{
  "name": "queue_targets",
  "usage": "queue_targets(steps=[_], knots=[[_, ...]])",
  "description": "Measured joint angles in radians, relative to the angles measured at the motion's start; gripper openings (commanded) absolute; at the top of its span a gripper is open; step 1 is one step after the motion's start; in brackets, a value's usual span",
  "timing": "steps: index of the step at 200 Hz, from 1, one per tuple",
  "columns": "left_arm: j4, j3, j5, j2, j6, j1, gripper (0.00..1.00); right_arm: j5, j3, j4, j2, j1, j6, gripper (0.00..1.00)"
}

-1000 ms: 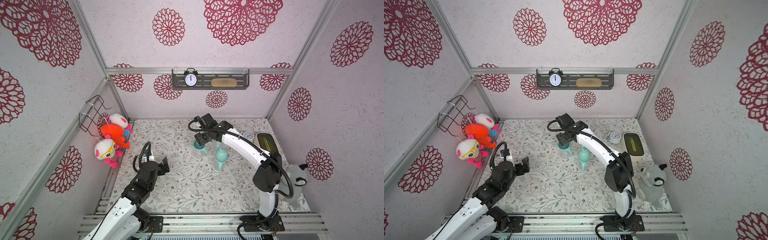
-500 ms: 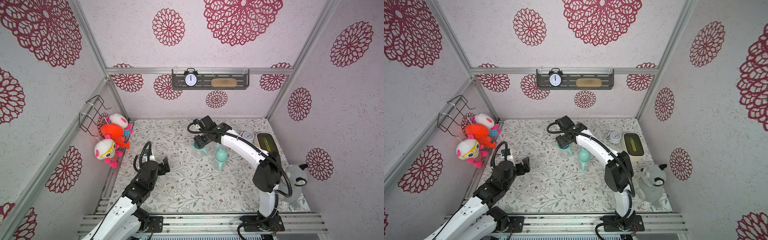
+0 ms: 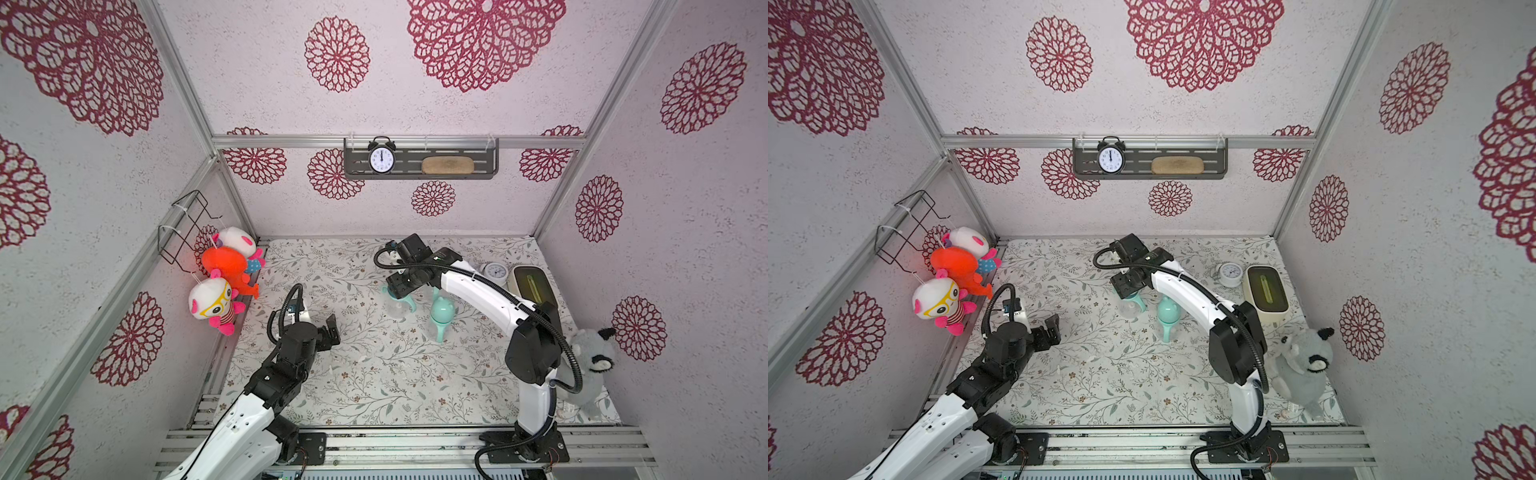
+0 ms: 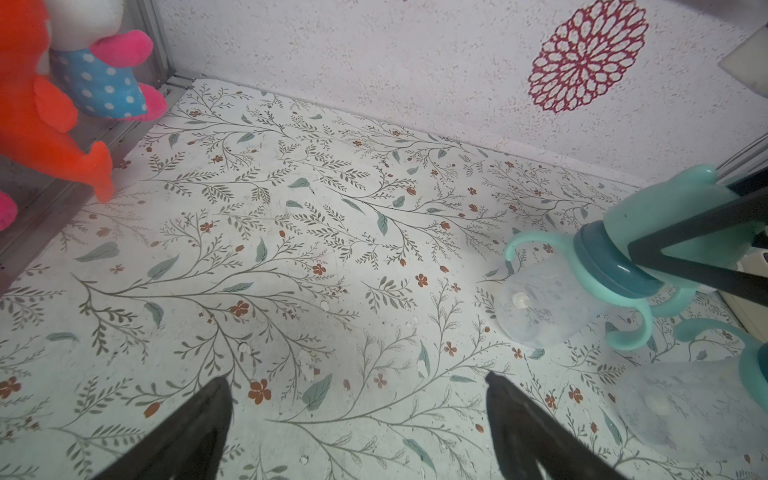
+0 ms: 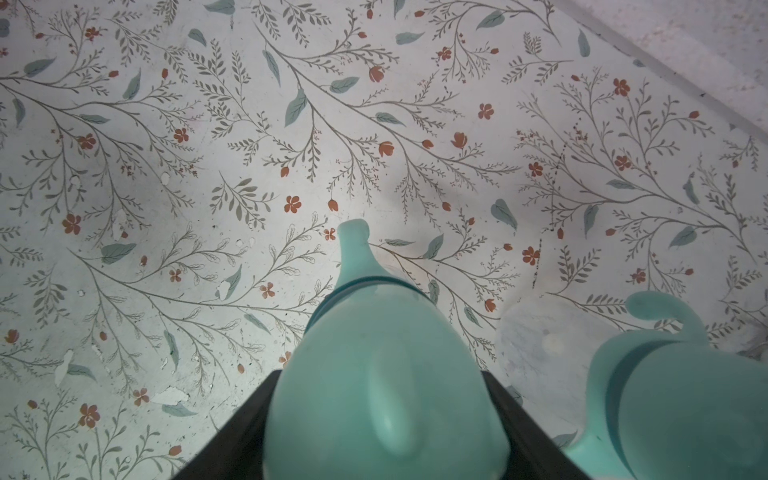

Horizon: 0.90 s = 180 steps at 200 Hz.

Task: Assemble the baby bottles
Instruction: Close the lid on the baby bottle.

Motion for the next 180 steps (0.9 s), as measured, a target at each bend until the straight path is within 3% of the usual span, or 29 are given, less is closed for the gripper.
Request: queue_targets(steps=[180], knots=[[0.004,-0.001,0.001,0.0,0.0,0.0,0.98,-0.008,-0.041,0.076,0.012,0.0,0.001,0.69]])
